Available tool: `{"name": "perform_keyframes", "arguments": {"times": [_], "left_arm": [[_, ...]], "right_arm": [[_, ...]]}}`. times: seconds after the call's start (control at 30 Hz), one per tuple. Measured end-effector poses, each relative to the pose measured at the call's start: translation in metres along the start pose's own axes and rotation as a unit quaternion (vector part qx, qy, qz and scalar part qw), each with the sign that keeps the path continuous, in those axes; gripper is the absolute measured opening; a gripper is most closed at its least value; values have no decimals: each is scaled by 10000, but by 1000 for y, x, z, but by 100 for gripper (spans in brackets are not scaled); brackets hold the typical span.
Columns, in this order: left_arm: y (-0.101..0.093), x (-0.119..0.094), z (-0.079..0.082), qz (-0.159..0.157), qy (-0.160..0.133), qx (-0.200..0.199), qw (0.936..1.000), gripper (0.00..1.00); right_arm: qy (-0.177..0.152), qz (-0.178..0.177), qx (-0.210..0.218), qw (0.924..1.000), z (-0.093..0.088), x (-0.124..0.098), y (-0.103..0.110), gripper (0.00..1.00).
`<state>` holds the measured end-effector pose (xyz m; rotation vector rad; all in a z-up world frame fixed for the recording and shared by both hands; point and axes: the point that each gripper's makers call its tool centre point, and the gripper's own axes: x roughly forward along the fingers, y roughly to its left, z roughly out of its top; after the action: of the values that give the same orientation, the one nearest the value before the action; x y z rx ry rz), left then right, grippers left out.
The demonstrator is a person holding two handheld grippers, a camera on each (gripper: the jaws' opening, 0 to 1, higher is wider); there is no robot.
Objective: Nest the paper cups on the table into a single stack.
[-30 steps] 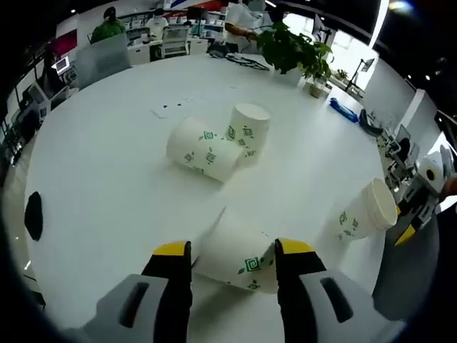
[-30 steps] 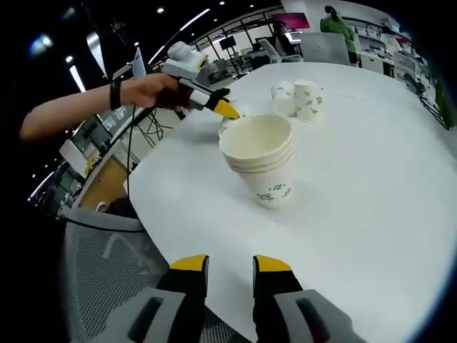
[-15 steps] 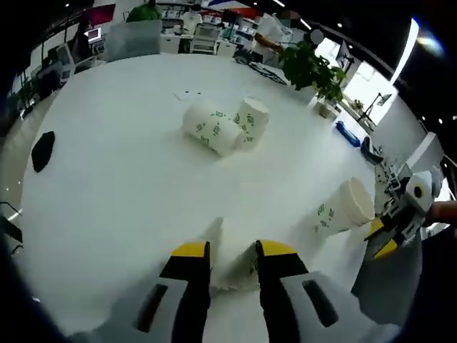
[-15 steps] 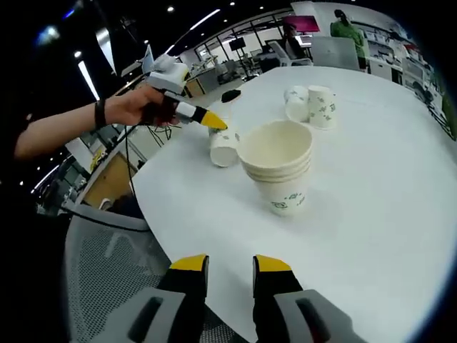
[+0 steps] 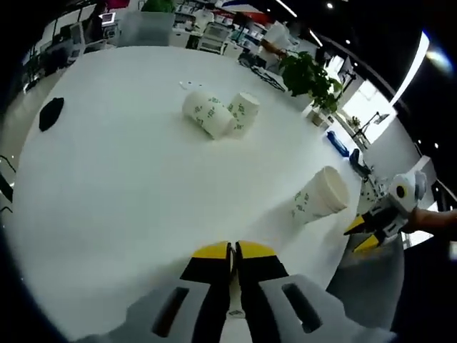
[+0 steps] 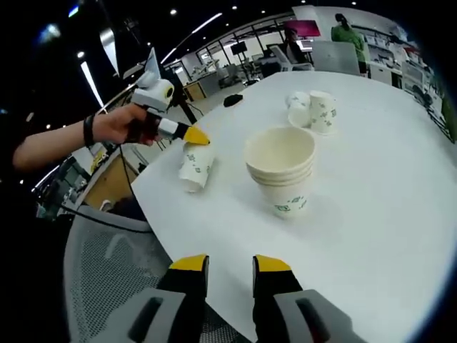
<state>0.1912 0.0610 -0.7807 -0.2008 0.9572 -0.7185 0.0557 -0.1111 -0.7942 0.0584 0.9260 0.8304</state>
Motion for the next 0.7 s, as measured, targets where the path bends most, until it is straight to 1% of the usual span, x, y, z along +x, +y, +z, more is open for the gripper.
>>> {"name": "perform_keyframes", "arguments": {"times": [0.03, 0.07, 0.17, 0.23, 0.27, 0.3, 0.4, 0.43, 0.47, 0.5, 0.53, 0.57, 0.6, 0.63, 0.67, 0.7], "left_arm": [[-2, -1, 2, -11, -56, -19, 10000, 1], [-6, -5, 0, -4, -84, -17, 10000, 1], [-10, -6, 7, 58, -253, 38, 9997, 1], [-20, -8, 12, 103, -406, 76, 9991, 1], [-20, -6, 15, 114, -462, 92, 9988, 1], [-23, -5, 18, 130, -555, 137, 9983, 1], [-27, 1, 22, 221, -645, 304, 9972, 1], [-29, 2, 22, 248, -671, 379, 9967, 1], [-31, 5, 22, 281, -682, 476, 9961, 1], [-32, 6, 21, 304, -672, 554, 9957, 1], [-35, 7, 19, 331, -640, 660, 9952, 1], [-39, 8, 17, 364, -605, 798, 9943, 1], [-39, 10, 17, 358, -606, 853, 9939, 1], [-43, 10, 17, 324, -616, 922, 9933, 1], [-49, 11, 15, 321, -625, 958, 9929, 1], [-53, 11, 14, 311, -634, 1026, 9922, 1]], "right_arm": [[-13, 10, 2, 10000, 1, 0, 2, 22], [-18, 14, -8, 10000, 1, 0, 3, 22], [-44, 35, -39, 10000, 5, 3, 7, 22], [-75, 77, -59, 9999, 9, 5, 13, 22], [-84, 101, -58, 9999, 12, 6, 15, 22], [-104, 146, -71, 9998, 18, 11, 17, 22], [-158, 310, -61, 9994, 30, 21, 27, 22], [-177, 364, -63, 9992, 35, 20, 43, 22], [-186, 407, -54, 9990, 38, 23, 48, 22], [-201, 482, -50, 9986, 40, 37, 41, 22], [-199, 515, -56, 9985, 42, 41, 43, 22], [-184, 530, -89, 9984, 46, 39, 53, 22], [-181, 528, -116, 9984, 48, 41, 55, 22], [-191, 525, -129, 9984, 51, 45, 50, 22], [-225, 520, -140, 9983, 55, 46, 51, 22], [-247, 525, -140, 9982, 56, 44, 57, 22]]}}
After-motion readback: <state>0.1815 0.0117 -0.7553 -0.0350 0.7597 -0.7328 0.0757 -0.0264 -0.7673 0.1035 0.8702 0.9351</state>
